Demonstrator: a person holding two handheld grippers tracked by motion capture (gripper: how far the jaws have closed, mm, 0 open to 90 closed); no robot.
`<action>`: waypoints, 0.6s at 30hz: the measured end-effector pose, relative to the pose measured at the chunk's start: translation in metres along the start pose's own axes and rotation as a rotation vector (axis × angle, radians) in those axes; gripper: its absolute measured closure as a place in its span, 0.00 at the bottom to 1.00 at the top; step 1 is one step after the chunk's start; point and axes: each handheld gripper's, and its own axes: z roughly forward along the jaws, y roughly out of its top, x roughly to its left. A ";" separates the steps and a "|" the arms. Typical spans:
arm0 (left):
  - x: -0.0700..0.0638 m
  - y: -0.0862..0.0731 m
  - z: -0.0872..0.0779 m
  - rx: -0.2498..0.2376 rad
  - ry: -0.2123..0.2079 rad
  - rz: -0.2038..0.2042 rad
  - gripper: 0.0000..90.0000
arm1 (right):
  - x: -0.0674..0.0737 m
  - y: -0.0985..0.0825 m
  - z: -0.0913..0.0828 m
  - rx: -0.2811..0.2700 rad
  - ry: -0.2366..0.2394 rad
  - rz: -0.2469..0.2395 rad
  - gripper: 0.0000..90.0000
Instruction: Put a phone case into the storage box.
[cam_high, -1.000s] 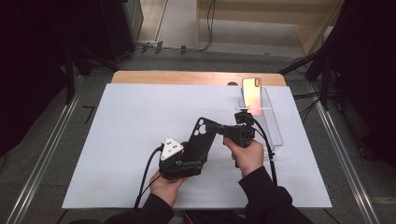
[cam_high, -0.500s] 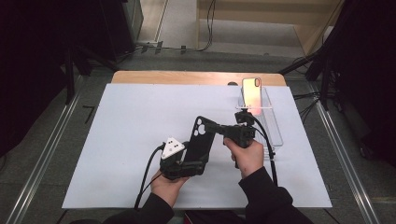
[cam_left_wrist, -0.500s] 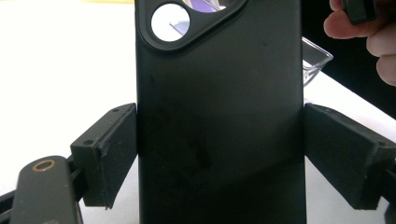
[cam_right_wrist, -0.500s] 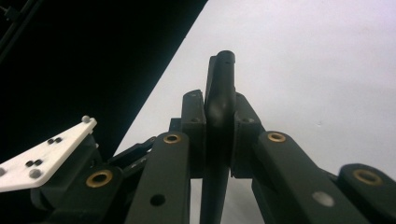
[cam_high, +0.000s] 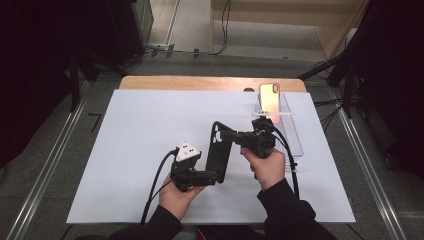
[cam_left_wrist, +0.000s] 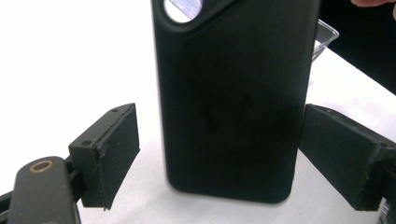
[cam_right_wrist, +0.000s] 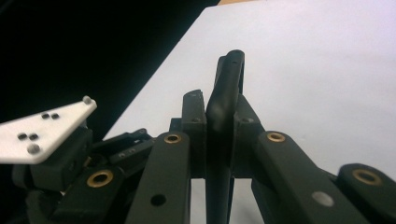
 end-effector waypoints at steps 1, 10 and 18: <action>0.001 0.001 -0.001 0.004 -0.005 0.001 0.15 | 0.000 0.000 -0.001 -0.003 -0.005 -0.014 0.87; 0.009 0.012 -0.008 0.052 -0.061 0.009 0.15 | 0.002 -0.001 -0.006 -0.013 -0.033 -0.100 0.86; 0.013 0.019 -0.011 0.132 -0.138 0.052 0.16 | 0.002 -0.002 -0.009 -0.002 -0.013 -0.181 0.86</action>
